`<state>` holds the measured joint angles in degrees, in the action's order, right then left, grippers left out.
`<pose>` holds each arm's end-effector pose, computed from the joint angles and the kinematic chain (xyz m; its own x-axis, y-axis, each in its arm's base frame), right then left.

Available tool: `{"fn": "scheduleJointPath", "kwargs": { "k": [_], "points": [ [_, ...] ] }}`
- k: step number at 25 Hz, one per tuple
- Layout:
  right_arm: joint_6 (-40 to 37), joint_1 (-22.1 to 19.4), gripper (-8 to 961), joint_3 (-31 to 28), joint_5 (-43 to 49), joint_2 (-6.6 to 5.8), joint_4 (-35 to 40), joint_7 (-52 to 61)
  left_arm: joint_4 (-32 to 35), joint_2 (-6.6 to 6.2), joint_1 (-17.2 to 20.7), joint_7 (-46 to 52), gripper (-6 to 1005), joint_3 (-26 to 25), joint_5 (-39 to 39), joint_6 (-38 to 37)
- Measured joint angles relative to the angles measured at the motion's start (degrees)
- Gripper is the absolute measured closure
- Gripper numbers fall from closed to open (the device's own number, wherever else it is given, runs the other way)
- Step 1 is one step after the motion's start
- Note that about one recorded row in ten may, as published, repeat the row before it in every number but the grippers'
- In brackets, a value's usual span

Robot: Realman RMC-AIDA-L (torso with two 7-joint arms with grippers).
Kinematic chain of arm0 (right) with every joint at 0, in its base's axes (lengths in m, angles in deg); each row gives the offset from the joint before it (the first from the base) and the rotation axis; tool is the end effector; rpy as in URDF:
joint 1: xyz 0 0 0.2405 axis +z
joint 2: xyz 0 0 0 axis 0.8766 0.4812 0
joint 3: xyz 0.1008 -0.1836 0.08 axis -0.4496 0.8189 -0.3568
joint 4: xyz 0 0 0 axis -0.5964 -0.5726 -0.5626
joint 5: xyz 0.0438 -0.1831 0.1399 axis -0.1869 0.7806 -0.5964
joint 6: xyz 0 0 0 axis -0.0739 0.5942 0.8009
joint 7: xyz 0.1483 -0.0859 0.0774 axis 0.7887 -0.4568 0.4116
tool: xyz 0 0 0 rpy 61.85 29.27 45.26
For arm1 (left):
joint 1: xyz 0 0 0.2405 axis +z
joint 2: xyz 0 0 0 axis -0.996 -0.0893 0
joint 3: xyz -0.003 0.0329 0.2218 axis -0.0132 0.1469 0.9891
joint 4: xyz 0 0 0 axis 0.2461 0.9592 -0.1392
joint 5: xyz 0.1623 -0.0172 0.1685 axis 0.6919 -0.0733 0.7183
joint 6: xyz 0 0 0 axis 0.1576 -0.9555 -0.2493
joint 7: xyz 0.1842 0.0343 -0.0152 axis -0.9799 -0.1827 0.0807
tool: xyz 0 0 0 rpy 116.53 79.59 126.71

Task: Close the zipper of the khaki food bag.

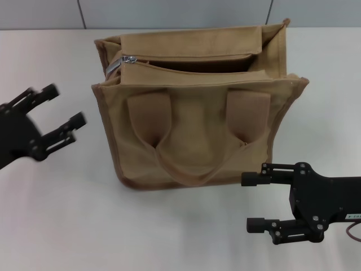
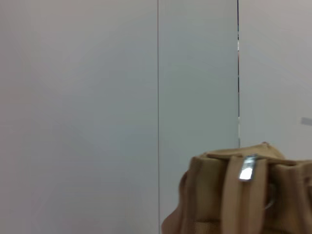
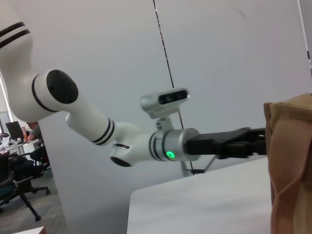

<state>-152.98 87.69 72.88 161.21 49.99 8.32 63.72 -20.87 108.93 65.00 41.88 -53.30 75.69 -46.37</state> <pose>0.2280 0.2544 -0.0338 0.7558 -0.1982 -0.6240 -0.1795 -0.9793 0.0937 -0.2938 0.2965 0.0241 0.7118 -0.0111 0.7023 0.4479 -0.7630 -0.4661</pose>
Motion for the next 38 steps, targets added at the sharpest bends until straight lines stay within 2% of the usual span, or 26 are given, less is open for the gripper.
{"fn": "scheduleJointPath", "kwargs": {
  "k": [4, 6, 9, 17, 22, 34, 37, 38],
  "points": [
    [-0.2, 0.0, 220, 0.0, -0.2, 0.00, 0.0, 0.0, -2.2, 0.67, -4.4, -0.2, 200, 0.5, 0.3, 5.9],
    [-0.4, 0.0, 221, 0.0, -0.2, 0.00, 0.0, 0.0, -2.5, 0.74, -5.1, -0.2, 200, 0.9, 0.3, 6.8],
    [-0.6, -0.1, 222, -0.2, -0.3, 0.00, 0.0, 0.0, -3.2, 0.79, -7.6, -0.2, 202, 4.4, 0.4, 8.5],
    [-0.6, -0.6, 226, -0.6, -1.0, 0.00, 0.0, -0.5, -3.0, 0.84, -8.7, -0.2, 205, 4.6, 0.1, 10.0],
    [-0.6, -0.6, 228, -0.6, -1.3, 0.00, 0.0, -0.5, -3.0, 0.68, -8.8, 0.2, 395, 3.8, -0.6, 10.0],
    [-0.6, -0.6, 233, -0.6, -1.7, 0.00, 0.0, -0.5, -2.8, 0.52, -8.0, 0.4, 623, 3.8, -2.7, 8.9],
    [-0.7, -0.6, 235, -0.6, -1.9, 0.00, 0.0, -0.5, -2.8, 0.38, -7.8, 0.4, 822, 3.8, -3.7, 7.3],
    [-1.0, -0.6, 235, -0.6, -2.4, 0.00, 0.0, -0.5, -2.8, 0.28, -7.8, 0.4, 857, 3.8, -4.2, 6.3]
  ]
}}
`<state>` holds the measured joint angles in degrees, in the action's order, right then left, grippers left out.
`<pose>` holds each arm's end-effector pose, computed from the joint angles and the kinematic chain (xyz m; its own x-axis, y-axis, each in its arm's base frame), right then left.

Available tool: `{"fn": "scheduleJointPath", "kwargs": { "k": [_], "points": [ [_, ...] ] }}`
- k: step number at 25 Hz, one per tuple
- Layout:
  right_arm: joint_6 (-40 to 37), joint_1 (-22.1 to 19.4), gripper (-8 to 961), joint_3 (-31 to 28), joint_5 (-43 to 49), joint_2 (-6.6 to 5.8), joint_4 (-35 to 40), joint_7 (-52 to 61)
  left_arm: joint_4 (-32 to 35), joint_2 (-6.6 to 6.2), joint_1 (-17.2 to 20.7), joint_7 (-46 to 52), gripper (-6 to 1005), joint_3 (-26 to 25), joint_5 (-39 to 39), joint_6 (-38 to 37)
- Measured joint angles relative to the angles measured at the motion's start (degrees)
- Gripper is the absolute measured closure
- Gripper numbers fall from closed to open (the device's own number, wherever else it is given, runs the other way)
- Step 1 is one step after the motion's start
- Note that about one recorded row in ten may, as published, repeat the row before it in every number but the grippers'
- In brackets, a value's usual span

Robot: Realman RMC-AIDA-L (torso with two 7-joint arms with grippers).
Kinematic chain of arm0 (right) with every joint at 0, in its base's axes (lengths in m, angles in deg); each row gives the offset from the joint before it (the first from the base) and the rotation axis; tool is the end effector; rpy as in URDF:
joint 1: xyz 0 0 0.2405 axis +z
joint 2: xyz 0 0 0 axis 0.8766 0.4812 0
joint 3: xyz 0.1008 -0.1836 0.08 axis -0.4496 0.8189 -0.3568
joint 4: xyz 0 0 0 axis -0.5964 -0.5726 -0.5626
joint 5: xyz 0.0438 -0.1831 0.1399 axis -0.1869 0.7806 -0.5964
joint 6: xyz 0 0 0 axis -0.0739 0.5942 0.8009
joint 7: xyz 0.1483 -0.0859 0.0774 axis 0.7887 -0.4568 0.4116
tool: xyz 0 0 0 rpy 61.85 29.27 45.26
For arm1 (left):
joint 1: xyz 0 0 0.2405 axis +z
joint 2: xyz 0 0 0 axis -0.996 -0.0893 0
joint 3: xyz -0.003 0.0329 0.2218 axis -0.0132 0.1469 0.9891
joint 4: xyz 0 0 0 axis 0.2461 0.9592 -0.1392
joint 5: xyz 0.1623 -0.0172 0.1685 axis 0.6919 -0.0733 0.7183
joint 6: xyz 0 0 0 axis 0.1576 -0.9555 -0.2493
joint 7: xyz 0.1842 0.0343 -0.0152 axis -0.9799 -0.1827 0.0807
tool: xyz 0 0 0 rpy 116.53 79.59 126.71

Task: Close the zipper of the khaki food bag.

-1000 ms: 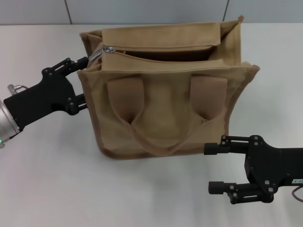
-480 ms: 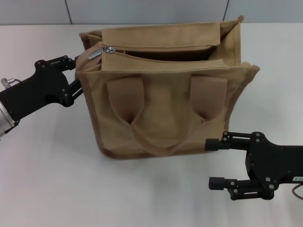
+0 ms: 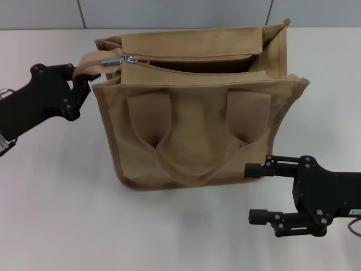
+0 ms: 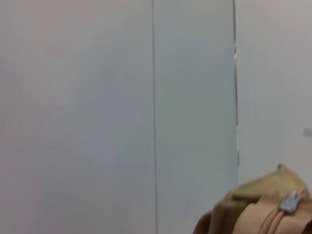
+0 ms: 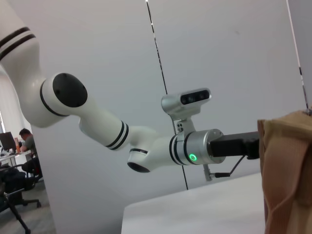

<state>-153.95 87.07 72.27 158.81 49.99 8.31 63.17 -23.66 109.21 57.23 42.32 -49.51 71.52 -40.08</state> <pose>0.2253 0.2554 -0.0276 0.7275 -0.1777 -0.6627 -0.1794 -0.9815 0.0662 -0.2568 0.3445 0.0102 0.7051 -0.0480 0.7075 0.4124 -0.7839 -0.4642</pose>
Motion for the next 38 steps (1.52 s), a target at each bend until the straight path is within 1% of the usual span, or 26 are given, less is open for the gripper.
{"fn": "scheduleJointPath", "kwargs": {
  "k": [1, 4, 6, 9, 11, 15, 20, 21, 23, 24, 26, 27, 28, 30, 31, 32, 33, 35, 36, 37, 38],
  "points": [
    [-0.3, 0.0, 236, 0.0, -0.3, 0.00, 0.0, 0.0, 0.0, -0.13, 0.0, 0.3, 893, 0.0, -0.7, -1.9],
    [-1.0, 0.0, 237, 0.0, -0.9, 0.00, -0.1, 0.1, 0.1, -0.17, -0.2, 1.0, 999, 0.0, -1.2, -3.5],
    [-2.4, 0.1, 238, -0.1, -2.0, -0.03, -0.1, 0.4, 0.2, -0.09, -1.5, 1.8, 999, 0.2, -1.8, -5.8],
    [-3.1, 0.1, 239, -0.1, -3.1, -0.06, -0.1, 0.7, 0.3, -0.01, -2.3, 2.4, 999, 0.2, -1.8, -6.6],
    [-3.6, 0.2, 240, -0.1, -5.3, -0.12, -0.8, 1.7, 0.8, 0.15, -3.7, 3.2, 998, 0.3, -1.8, -7.3],
    [-3.6, 0.8, 242, -0.1, -7.3, -0.25, -1.9, 3.5, 1.6, 0.44, -4.4, 4.0, 998, 0.5, -1.8, -7.6],
    [-3.8, 3.0, 244, -0.4, -9.8, -0.45, -1.9, 11.0, 1.7, 0.51, -4.5, 4.7, 997, 0.2, -1.8, -7.7],
    [-3.8, 4.5, 245, -0.7, -11.2, -0.76, -1.0, 16.1, 1.7, 0.50, -4.4, 4.7, 997, 0.1, -1.8, -7.7],
    [-3.9, 5.1, 246, -0.7, -11.9, -0.91, -0.6, 18.3, 1.7, 0.49, -4.2, 4.7, 997, 0.1, -1.9, -7.8],
    [-4.0, 7.1, 246, -0.8, -13.6, -1.63, 0.9, 24.9, 1.7, 0.48, -4.2, 4.7, 997, 0.1, -1.9, -7.9],
    [-4.0, 9.6, 247, -0.8, -14.5, -2.46, 2.5, 31.8, 1.7, 0.52, -4.2, 4.7, 997, 0.1, -1.9, -8.0],
    [-4.0, 9.6, 247, -0.8, -14.5, -2.46, 2.5, 31.8, 1.7, 0.52, -4.2, 4.7, 997, 0.1, -1.9, -8.0],
    [-3.8, 10.8, 248, -0.7, -14.6, -2.80, 3.2, 34.9, 1.7, 0.52, -4.1, 4.7, 997, 0.1, -1.9, -8.2],
    [-3.1, 13.7, 249, -0.5, -14.6, -3.62, 4.6, 40.6, 1.6, 0.53, -4.1, 4.7, 997, 0.1, -2.0, -8.7],
    [-1.7, 16.7, 249, 0.1, -14.1, -4.33, 5.9, 46.0, 1.4, 0.54, -4.1, 4.7, 996, 0.1, -2.2, -9.0],
    [-0.7, 17.9, 250, 0.6, -13.5, -4.53, 6.3, 47.9, 1.4, 0.54, -4.1, 4.7, 996, 0.1, -2.2, -9.0],
    [-0.7, 17.9, 250, 0.6, -13.5, -4.53, 6.3, 47.9, 1.3, 0.58, -4.1, 4.7, 996, 0.1, -2.3, -9.0],
    [1.6, 21.0, 251, 2.7, -11.9, -4.88, 7.1, 51.8, 1.2, 0.70, -4.1, 4.7, 996, 0.1, -2.5, -9.1],
    [3.9, 23.4, 252, 4.7, -10.9, -4.98, 7.3, 54.8, 1.1, 0.76, -4.0, 4.7, 996, 0.2, -2.6, -9.1],
    [5.1, 24.6, 252, 5.9, -10.4, -5.00, 7.4, 56.3, 0.9, 0.78, -4.0, 4.7, 996, 0.2, -2.6, -9.2],
    [6.2, 25.6, 290, 6.8, -10.0, -5.02, 7.6, 57.7, 0.8, 0.80, -4.1, 4.7, 996, 0.1, -2.6, -9.3]
  ]
}}
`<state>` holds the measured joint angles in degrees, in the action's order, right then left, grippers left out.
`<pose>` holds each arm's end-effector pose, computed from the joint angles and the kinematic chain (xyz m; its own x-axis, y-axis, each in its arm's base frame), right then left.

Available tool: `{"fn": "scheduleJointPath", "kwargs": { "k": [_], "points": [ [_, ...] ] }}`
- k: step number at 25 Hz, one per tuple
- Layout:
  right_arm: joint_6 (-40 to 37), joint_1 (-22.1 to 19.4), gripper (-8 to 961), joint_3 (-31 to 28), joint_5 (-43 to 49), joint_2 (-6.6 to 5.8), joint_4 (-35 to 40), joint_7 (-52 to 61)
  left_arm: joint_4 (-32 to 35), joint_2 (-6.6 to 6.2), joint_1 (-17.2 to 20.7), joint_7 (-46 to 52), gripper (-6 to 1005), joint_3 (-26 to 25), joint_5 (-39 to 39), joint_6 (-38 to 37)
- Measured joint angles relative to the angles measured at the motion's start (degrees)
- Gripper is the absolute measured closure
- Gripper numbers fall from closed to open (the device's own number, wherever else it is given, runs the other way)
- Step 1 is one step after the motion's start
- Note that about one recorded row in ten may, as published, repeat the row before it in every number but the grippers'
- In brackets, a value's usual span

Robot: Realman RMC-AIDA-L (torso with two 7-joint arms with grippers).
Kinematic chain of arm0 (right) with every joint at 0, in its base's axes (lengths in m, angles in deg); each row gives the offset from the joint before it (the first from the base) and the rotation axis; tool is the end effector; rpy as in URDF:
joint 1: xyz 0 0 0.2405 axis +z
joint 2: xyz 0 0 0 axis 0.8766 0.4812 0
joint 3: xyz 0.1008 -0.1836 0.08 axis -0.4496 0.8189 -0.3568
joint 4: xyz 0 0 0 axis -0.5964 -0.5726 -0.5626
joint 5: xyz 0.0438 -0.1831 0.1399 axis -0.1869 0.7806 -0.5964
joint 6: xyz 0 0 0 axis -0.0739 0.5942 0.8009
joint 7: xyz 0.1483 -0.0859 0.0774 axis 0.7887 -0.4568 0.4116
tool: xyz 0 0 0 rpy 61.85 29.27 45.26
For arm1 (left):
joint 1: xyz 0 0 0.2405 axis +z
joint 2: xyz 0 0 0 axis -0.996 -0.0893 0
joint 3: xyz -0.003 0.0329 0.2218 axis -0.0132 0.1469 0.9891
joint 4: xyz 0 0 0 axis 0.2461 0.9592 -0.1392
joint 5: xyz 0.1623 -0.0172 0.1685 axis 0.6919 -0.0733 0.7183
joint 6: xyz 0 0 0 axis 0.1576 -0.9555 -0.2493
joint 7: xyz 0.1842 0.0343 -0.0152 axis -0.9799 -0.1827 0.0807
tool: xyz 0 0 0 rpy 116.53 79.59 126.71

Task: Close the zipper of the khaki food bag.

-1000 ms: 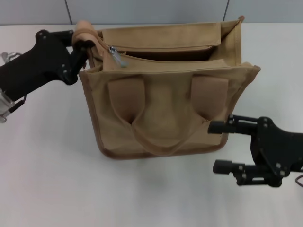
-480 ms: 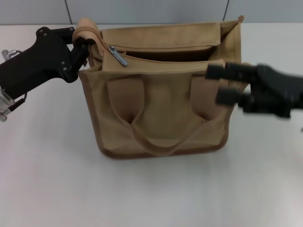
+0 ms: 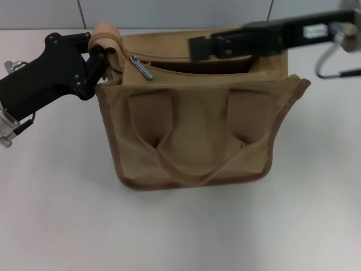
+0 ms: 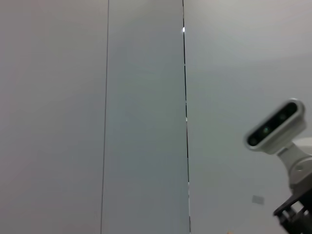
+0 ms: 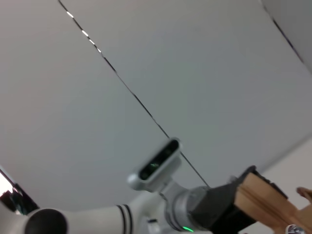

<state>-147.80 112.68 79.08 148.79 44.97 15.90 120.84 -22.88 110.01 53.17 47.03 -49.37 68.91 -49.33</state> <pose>0.0772 0.3727 0.0156 0.6716 -0.5962 -0.4400 -0.4483 -0.7997 0.3994 -0.2062 0.3436 0.0198 0.5772 -0.1101 0.8092 0.3361 -0.8711 -0.3582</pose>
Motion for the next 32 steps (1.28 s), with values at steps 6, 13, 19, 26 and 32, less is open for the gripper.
{"fn": "scheduleJointPath", "kwargs": {
  "k": [6, 13, 19, 26, 32],
  "points": [
    [7.7, 4.1, 495, 7.4, 1.6, 0.26, 1.0, 7.5, -0.6, -0.01, -0.1, 0.0, 995, -0.1, -0.1, -0.2],
    [15.0, 6.6, 560, 13.6, 4.2, 1.21, 1.3, 12.3, -1.2, -0.03, -0.7, -0.2, 995, 0.0, -0.8, -0.2],
    [15.7, 7.3, 565, 14.5, 4.3, 1.95, 1.7, 13.1, -1.2, 0.02, -0.9, -0.2, 994, 0.0, -0.8, -0.2],
    [16.2, 7.6, 565, 14.9, 4.4, 2.25, 1.9, 13.5, -2.2, 0.11, -2.2, 0.0, 993, -0.1, -0.8, -0.3],
    [17.0, 7.9, 565, 15.2, 5.2, 3.05, 2.0, 13.5, -3.8, 0.23, -4.0, 0.0, 993, 0.1, -0.8, -0.3]
  ]
}}
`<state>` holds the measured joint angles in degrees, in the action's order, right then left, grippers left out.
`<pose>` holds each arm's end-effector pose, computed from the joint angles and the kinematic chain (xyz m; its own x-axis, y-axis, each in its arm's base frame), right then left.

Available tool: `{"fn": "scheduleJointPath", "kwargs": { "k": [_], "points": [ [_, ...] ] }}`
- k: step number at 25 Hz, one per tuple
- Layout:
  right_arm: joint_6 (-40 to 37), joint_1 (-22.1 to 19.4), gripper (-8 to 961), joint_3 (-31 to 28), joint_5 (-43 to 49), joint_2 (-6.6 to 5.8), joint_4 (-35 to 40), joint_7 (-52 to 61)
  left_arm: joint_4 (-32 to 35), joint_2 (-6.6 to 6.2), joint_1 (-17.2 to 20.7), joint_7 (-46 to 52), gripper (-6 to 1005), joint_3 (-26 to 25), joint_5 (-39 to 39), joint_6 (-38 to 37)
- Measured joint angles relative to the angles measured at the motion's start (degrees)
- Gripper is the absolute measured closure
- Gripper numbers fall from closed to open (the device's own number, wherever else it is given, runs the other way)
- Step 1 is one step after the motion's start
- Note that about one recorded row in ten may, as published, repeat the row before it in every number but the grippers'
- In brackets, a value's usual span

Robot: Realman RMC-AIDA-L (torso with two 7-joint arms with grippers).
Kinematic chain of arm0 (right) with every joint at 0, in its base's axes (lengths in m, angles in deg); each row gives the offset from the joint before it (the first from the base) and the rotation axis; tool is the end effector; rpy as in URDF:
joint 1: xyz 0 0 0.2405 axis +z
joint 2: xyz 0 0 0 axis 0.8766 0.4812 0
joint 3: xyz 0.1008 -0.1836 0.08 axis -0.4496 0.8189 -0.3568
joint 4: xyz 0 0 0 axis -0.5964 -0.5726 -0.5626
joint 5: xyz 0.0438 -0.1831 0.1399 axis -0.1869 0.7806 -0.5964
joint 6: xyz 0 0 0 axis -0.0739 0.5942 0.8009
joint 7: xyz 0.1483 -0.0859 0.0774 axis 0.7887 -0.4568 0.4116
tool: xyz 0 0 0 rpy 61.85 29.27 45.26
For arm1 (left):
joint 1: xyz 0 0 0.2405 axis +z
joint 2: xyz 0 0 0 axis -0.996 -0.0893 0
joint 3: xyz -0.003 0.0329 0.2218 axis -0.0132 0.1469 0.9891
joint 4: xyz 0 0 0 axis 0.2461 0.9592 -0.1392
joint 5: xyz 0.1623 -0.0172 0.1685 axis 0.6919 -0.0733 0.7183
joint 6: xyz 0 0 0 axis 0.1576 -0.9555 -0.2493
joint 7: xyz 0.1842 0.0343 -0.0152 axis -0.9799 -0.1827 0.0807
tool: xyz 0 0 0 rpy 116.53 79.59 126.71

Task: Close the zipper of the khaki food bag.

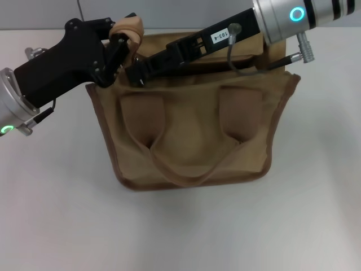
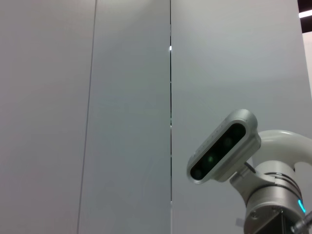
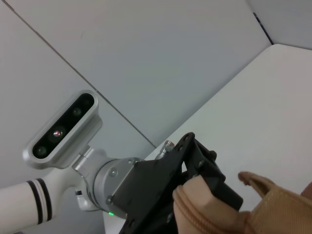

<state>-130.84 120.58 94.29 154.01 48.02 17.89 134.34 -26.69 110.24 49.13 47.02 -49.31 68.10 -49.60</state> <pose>0.0363 0.3966 -0.0526 0.7285 -0.6493 -0.2184 -0.6022 -0.7590 0.2475 -0.1794 0.3513 0.0089 0.5225 -0.1075 0.8459 0.3098 -0.9003 -0.3058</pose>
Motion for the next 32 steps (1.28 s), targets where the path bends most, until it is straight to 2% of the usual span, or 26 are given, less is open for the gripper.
{"fn": "scheduleJointPath", "kwargs": {
  "k": [7, 15, 25, 32],
  "points": [
    [2.2, -0.5, 567, 0.2, 0.1, 0.88, 0.7, 0.0, -2.3, 0.03, -0.9, -0.5, 992, 0.0, -1.5, 0.8],
    [3.8, -1.5, 567, 0.3, 0.1, 1.04, 1.3, -0.4, -3.9, 0.12, -1.9, -0.3, 991, 0.2, -4.2, 3.1],
    [4.5, -3.6, 568, -0.2, -0.2, 1.10, 4.8, -0.6, -3.9, -0.12, -1.2, 0.0, 990, -0.1, -5.9, 4.4],
    [4.5, -3.0, 568, 0.2, -0.3, 1.09, 5.0, -0.6, -3.9, -0.05, -1.3, 0.0, 990, -0.1, -6.0, 5.8]
  ]
}}
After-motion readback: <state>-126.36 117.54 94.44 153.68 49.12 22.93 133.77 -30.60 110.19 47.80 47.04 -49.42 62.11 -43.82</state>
